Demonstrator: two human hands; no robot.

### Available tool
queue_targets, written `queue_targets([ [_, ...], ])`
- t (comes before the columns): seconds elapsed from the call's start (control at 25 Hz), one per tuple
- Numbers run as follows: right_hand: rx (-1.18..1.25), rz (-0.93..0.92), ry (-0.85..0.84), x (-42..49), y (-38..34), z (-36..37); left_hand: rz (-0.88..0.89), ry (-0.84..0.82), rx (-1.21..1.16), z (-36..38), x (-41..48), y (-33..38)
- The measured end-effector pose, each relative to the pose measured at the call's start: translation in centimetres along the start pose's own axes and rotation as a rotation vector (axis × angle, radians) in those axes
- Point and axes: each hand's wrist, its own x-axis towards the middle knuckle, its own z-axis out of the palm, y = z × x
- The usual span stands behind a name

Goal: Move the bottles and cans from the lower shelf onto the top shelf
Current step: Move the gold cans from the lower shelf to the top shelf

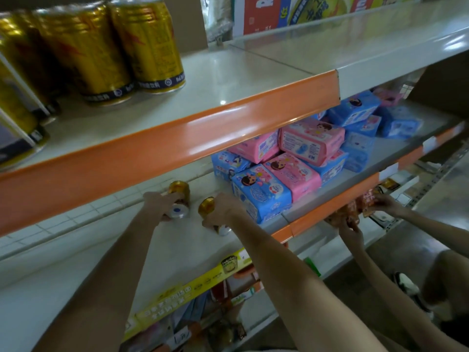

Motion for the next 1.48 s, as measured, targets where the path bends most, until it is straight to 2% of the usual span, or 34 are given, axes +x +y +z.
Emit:
queue_targets([
  [0.08, 0.026, 0.022, -0.047, -0.6, 0.2, -0.2, 0.018, 0.061, -0.007, -0.3, -1.4, -0.8],
  [0.16, 0.087, 0.011, -0.059, -1.5, 0.0, -0.6, 0.127, 0.084, 0.001, -1.0, -3.2, -1.7],
  [0.4, 0.438, -0.130, 0.087, -3.6, -0.2, 1.9, 0.378, 0.031, 0.042, -4.1, -6.2, -4.9],
  [0.64, 0.566, -0.157, 0.179, -4.4, -1.6, 6.4, 0.416, -0.038, 0.110, -5.2, -9.2, -8.2],
  [0.8, 0.624, -0.148, 0.222, -4.6, -1.9, 7.5, 0.407, -0.074, 0.046, -4.9, -10.1, -9.9],
  [1.0, 0.738, -0.278, 0.022, -4.2, -1.0, 6.9, 0.395, -0.142, -0.095, -5.2, -10.1, -10.7],
  [1.12, 0.734, -0.272, -0.002, -3.4, -0.2, 6.2, 0.388, -0.170, -0.100, -5.2, -9.6, -10.7],
  [1.2, 0.681, -0.246, 0.017, -3.4, -0.3, 6.2, 0.389, -0.123, -0.073, -4.7, -9.6, -10.8],
  [1.32, 0.631, -0.224, 0.071, -3.3, -0.6, 6.7, 0.422, 0.056, -0.025, -3.4, -9.7, -11.1],
  [1.48, 0.705, -0.168, 0.137, -2.8, -0.9, 7.6, 0.423, 0.086, -0.127, -3.2, -10.1, -10.9],
])
